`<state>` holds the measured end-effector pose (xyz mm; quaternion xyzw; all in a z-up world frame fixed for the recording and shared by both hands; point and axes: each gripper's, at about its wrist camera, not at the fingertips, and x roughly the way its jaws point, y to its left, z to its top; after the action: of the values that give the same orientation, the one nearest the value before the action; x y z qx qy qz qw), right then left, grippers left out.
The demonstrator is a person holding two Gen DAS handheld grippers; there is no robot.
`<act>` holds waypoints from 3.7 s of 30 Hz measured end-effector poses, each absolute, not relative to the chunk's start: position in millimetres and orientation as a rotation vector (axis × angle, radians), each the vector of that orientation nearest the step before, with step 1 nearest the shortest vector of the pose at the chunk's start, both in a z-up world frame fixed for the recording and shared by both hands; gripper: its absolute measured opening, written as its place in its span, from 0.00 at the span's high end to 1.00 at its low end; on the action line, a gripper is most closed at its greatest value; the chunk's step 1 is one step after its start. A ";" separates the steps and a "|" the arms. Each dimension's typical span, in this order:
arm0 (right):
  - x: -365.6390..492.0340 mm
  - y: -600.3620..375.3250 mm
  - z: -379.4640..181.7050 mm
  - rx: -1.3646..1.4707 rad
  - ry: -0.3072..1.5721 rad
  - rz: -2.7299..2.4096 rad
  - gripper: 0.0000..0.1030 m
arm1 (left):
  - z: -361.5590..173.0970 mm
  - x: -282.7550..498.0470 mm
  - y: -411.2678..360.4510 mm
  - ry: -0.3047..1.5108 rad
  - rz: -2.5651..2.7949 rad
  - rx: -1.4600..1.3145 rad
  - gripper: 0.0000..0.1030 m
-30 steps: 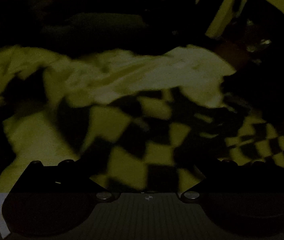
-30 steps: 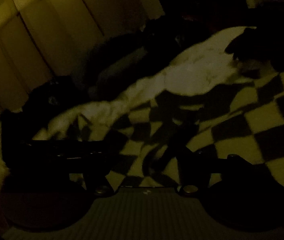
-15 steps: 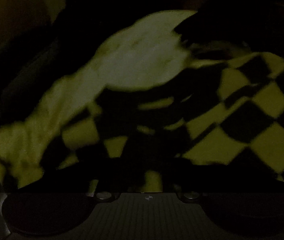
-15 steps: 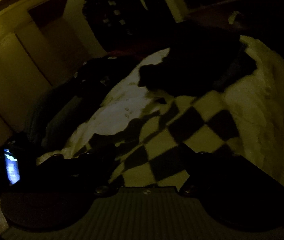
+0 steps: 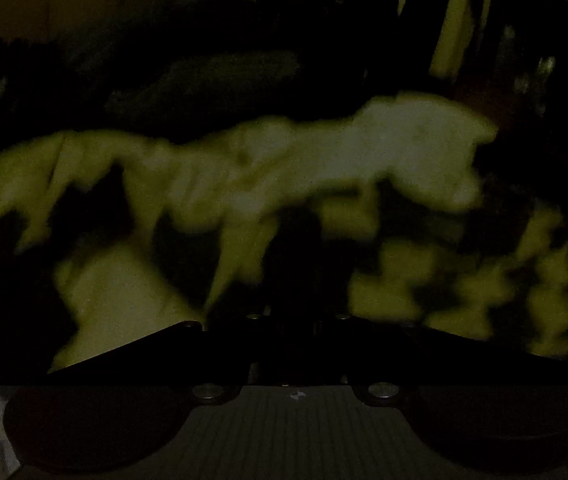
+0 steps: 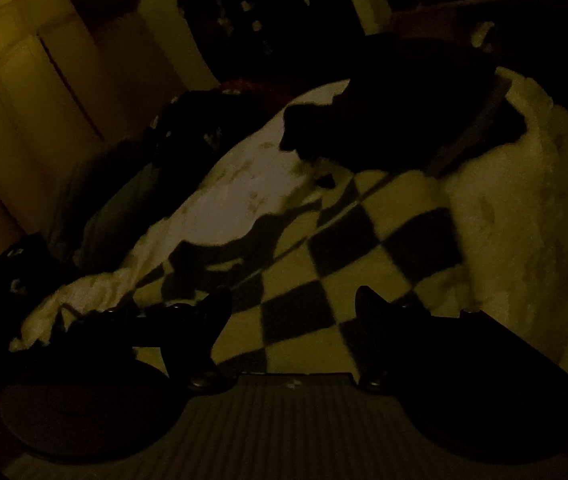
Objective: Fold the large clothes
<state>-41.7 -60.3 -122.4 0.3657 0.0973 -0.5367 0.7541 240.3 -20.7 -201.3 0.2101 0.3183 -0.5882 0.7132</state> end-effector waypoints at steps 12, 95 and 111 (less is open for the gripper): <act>-23.9 -53.2 -123.8 0.695 0.324 -1.167 0.25 | -167.9 224.9 -13.9 0.528 -1.291 0.434 0.00; -11.8 -41.6 -161.8 0.639 0.578 -1.232 0.01 | -25.4 312.8 22.3 0.782 -1.593 0.044 0.58; -54.9 -46.6 -150.9 0.802 0.380 -1.290 0.01 | -172.7 150.2 -87.0 1.018 -1.666 0.452 0.00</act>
<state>-54.9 -46.6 -150.9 0.3614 0.1713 -0.5810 0.7088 150.2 -87.0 -172.7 0.1902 0.4278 -0.7006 0.5385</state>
